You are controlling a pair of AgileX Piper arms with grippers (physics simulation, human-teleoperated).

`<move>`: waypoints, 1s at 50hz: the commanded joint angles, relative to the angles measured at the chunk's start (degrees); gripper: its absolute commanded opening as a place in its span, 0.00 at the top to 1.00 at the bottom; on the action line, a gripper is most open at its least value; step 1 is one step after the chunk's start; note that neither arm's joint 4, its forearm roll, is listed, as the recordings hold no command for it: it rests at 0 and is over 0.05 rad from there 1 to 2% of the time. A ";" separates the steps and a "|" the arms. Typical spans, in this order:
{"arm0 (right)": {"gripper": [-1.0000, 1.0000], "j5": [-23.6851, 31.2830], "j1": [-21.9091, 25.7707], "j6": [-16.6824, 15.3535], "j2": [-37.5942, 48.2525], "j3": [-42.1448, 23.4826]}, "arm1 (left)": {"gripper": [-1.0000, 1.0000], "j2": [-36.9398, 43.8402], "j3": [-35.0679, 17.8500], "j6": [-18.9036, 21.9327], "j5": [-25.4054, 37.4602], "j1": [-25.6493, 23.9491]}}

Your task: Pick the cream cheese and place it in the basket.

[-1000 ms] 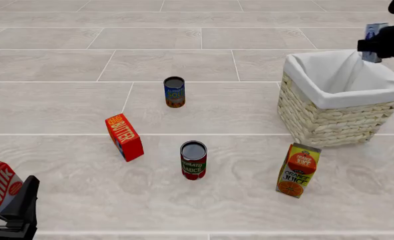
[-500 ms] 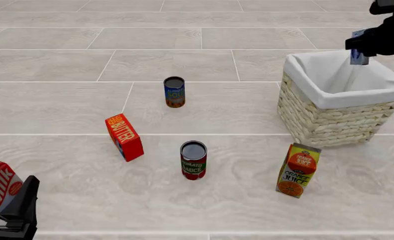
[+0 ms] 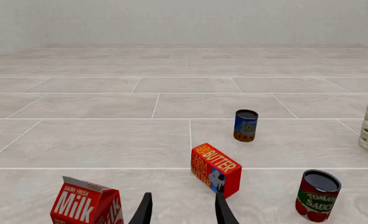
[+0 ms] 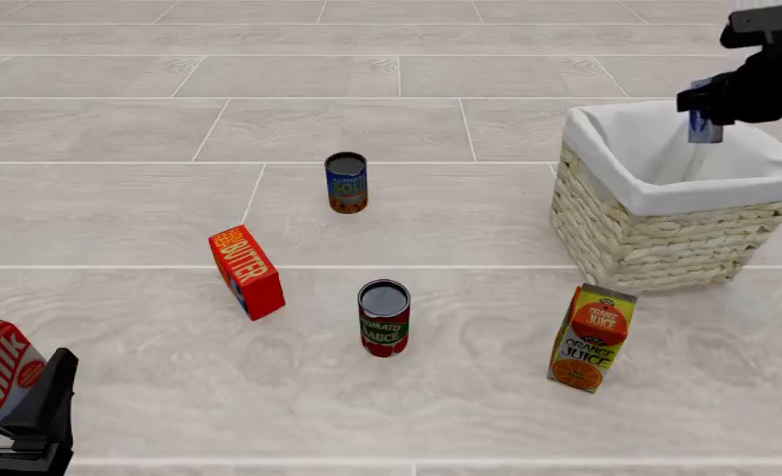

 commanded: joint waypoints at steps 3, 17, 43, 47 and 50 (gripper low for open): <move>1.00 -2.06 -0.04 1.83 2.01 -0.57 | 0.00 0.00 0.00 0.00 0.00 0.00; 1.00 -5.55 -0.80 4.04 4.44 -0.37 | 0.00 0.00 0.00 0.00 0.00 0.00; 1.00 -8.80 -0.23 3.53 6.79 2.75 | 0.00 0.00 0.00 0.00 0.00 0.00; 1.00 -9.27 -0.20 3.86 7.54 2.68 | 0.00 0.00 0.00 0.00 0.00 0.00; 1.00 -9.23 -0.04 3.80 7.82 2.52 | 0.00 0.00 0.00 0.00 0.00 0.00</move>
